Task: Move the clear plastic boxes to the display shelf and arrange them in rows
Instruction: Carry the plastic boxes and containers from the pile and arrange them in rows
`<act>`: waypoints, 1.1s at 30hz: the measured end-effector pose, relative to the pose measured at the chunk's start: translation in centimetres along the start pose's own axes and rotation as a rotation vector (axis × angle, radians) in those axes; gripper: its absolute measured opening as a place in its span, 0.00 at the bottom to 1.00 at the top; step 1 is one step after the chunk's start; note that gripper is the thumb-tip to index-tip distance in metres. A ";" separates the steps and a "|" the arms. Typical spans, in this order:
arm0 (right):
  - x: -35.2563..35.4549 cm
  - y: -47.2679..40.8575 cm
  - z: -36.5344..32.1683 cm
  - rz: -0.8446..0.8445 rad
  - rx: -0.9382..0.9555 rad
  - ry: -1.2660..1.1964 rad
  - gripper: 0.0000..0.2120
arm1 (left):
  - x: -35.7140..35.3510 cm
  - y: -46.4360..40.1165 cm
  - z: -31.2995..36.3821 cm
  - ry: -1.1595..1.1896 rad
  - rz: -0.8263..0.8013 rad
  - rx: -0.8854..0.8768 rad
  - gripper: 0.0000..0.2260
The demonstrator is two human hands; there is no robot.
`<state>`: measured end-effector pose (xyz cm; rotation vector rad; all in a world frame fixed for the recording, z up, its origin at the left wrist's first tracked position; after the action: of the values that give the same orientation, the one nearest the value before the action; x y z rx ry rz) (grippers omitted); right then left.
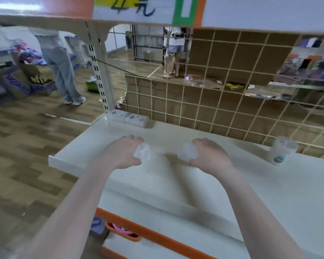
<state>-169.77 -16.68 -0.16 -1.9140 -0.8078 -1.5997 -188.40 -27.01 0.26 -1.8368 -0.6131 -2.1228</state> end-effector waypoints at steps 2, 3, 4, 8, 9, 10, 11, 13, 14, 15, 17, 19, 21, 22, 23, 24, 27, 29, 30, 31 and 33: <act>0.3 -1.8 -0.8 0.019 -0.002 -0.003 0.22 | 0.3 -1.0 -0.9 0.009 -0.003 0.003 0.28; 0.3 -2.5 -1.1 0.019 -0.005 -0.003 0.22 | 0.3 -1.4 -1.4 0.014 -0.010 0.000 0.28; -0.1 -3.1 -1.5 0.008 -0.008 -0.010 0.22 | 0.2 -1.7 -1.8 0.014 -0.023 -0.006 0.28; -1.1 -5.1 -2.8 -0.019 -0.034 -0.044 0.25 | -0.4 -3.2 -3.5 0.002 -0.067 -0.033 0.28; -1.1 -5.6 -3.1 -0.010 -0.047 -0.050 0.25 | -0.4 -3.6 -3.9 0.012 -0.071 -0.047 0.28; -1.2 -5.9 -3.4 -0.007 -0.064 -0.062 0.25 | -0.5 -3.9 -4.3 0.018 -0.078 -0.063 0.28; -1.5 -6.2 -3.8 -0.009 -0.084 -0.080 0.25 | -0.7 -4.2 -4.7 0.018 -0.093 -0.077 0.28; -2.1 -6.8 -4.6 -0.011 -0.116 -0.099 0.24 | -0.9 -4.8 -5.7 0.002 -0.115 -0.107 0.27; -2.4 -7.1 -5.0 -0.013 -0.125 -0.103 0.23 | -0.9 -5.2 -6.2 -0.005 -0.120 -0.116 0.26; -2.7 -7.5 -5.4 -0.012 -0.136 -0.109 0.23 | -0.9 -5.5 -6.8 -0.005 -0.124 -0.121 0.26; -3.0 -8.2 -6.1 -0.001 -0.159 -0.121 0.22 | -0.7 -6.1 -7.6 -0.005 -0.116 -0.143 0.26; -3.2 -8.6 -6.6 0.004 -0.188 -0.120 0.22 | -0.6 -6.6 -8.2 -0.015 -0.107 -0.171 0.26; -3.4 -9.0 -7.0 0.003 -0.209 -0.103 0.22 | -0.6 -7.0 -8.7 -0.016 -0.111 -0.194 0.26; -3.6 -9.1 -7.2 -0.004 -0.215 -0.099 0.22 | -0.7 -7.3 -9.0 -0.008 -0.114 -0.201 0.26; -3.7 -9.3 -7.4 -0.012 -0.221 -0.099 0.21 | -0.8 -7.6 -9.2 0.002 -0.119 -0.205 0.26; -3.8 -9.4 -7.5 -0.016 -0.226 -0.097 0.21 | -0.8 -7.8 -9.4 0.011 -0.121 -0.209 0.26; -3.9 -9.9 -7.8 -0.025 -0.238 -0.082 0.21 | -0.8 -8.4 -9.8 0.012 -0.118 -0.228 0.26; -4.0 -10.2 -7.8 -0.029 -0.253 -0.081 0.22 | -0.8 -8.6 -9.8 0.014 -0.115 -0.239 0.26; -4.1 -10.4 -7.8 -0.032 -0.258 -0.082 0.23 | -0.8 -8.7 -9.8 0.012 -0.117 -0.243 0.26; -4.1 -10.5 -7.9 -0.036 -0.262 -0.081 0.24 | -0.9 -8.8 -9.9 0.009 -0.119 -0.245 0.26; -4.4 -10.7 -7.9 -0.047 -0.266 -0.081 0.24 | -1.1 -9.1 -10.1 0.006 -0.128 -0.250 0.25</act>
<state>-183.42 -15.42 -3.00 -2.1712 -0.7059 -1.7411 -201.24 -23.95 -3.16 -1.9649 -0.4944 -2.3812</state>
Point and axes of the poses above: each hand's wrist, its own y-axis away from the middle knuckle, its own x-axis out of the back of the hand, z = x × y, the point moved 8 cm from there along -y, towards the middle knuckle, and after that the axes turned 12 degrees about x, right-handed, at the moved point
